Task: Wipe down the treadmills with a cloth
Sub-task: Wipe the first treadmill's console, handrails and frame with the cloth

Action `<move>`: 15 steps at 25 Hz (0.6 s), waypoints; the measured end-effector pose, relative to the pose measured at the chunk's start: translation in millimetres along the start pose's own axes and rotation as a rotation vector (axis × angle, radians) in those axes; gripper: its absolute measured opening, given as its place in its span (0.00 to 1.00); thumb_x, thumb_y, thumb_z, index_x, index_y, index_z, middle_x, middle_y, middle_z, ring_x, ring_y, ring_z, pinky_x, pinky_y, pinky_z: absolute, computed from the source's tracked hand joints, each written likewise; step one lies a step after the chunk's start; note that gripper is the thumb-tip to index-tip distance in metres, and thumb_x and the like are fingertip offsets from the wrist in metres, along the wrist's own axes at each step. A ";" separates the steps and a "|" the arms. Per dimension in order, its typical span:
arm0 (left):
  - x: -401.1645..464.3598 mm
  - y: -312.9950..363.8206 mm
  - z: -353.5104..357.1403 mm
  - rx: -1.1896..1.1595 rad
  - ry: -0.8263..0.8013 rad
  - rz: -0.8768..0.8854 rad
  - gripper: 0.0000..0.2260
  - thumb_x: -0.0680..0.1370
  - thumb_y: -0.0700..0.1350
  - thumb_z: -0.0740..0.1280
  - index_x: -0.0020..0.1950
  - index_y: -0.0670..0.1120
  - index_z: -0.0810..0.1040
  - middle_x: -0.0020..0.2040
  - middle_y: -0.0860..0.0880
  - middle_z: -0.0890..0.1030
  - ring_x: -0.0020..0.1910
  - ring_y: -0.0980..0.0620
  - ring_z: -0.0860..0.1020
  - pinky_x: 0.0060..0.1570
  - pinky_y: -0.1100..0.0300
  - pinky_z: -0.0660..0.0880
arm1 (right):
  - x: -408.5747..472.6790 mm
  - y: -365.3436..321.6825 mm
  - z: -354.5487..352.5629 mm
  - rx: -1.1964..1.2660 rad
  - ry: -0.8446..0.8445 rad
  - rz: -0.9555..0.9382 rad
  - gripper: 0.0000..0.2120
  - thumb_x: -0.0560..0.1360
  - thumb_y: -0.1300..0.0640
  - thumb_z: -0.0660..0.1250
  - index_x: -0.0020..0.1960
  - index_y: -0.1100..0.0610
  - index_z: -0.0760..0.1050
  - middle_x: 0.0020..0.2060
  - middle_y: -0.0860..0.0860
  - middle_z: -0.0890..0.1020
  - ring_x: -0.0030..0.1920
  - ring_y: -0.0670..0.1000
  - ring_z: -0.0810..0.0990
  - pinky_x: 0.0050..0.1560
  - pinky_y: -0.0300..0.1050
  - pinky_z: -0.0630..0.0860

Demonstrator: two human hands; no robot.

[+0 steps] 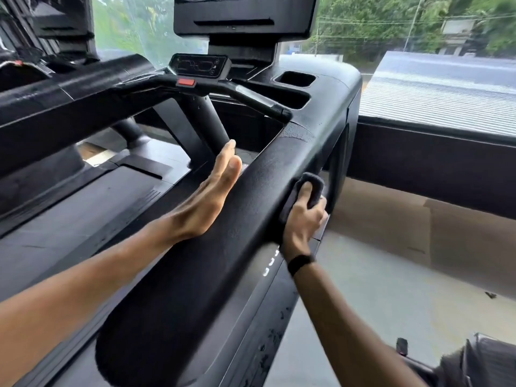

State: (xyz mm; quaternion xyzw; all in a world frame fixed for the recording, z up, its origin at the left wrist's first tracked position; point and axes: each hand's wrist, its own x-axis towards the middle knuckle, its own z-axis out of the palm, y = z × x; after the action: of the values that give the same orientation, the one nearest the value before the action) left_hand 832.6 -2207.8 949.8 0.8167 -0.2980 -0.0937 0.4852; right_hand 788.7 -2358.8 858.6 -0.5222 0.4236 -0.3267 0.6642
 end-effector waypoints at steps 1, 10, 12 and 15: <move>-3.5 11.0 6.7 -0.002 0.000 0.035 0.49 0.65 0.82 0.47 0.80 0.58 0.43 0.80 0.61 0.48 0.72 0.72 0.57 0.75 0.59 0.53 | -20.2 0.1 -1.2 -0.008 0.005 -0.140 0.27 0.76 0.35 0.60 0.60 0.57 0.75 0.60 0.58 0.73 0.63 0.58 0.72 0.66 0.51 0.68; 98.8 12.5 33.0 -0.265 0.203 0.108 0.42 0.73 0.73 0.46 0.81 0.52 0.42 0.81 0.51 0.50 0.78 0.54 0.56 0.78 0.48 0.51 | 9.6 -69.8 27.0 -0.692 -0.317 -0.856 0.20 0.74 0.38 0.68 0.59 0.48 0.77 0.61 0.49 0.71 0.62 0.52 0.68 0.61 0.43 0.59; 115.5 10.6 36.9 -0.277 0.262 0.096 0.43 0.72 0.72 0.47 0.81 0.50 0.43 0.81 0.50 0.51 0.78 0.53 0.57 0.78 0.46 0.53 | 30.5 -80.3 40.2 -0.732 -0.318 -0.858 0.19 0.74 0.37 0.68 0.59 0.47 0.78 0.60 0.48 0.71 0.63 0.52 0.68 0.59 0.43 0.57; 125.3 9.9 40.8 -0.243 0.222 0.137 0.45 0.71 0.76 0.48 0.81 0.52 0.44 0.81 0.51 0.49 0.77 0.60 0.51 0.78 0.48 0.49 | 62.6 -98.6 57.5 -0.778 -0.289 -0.800 0.20 0.72 0.34 0.67 0.57 0.45 0.79 0.58 0.48 0.72 0.61 0.53 0.70 0.62 0.47 0.63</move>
State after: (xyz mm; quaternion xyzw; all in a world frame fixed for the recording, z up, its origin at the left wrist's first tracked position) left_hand 911.5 -2313.7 954.4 0.7352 -0.2842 -0.0048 0.6154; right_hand 868.2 -2413.4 945.9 -0.8871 0.1870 -0.2978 0.2990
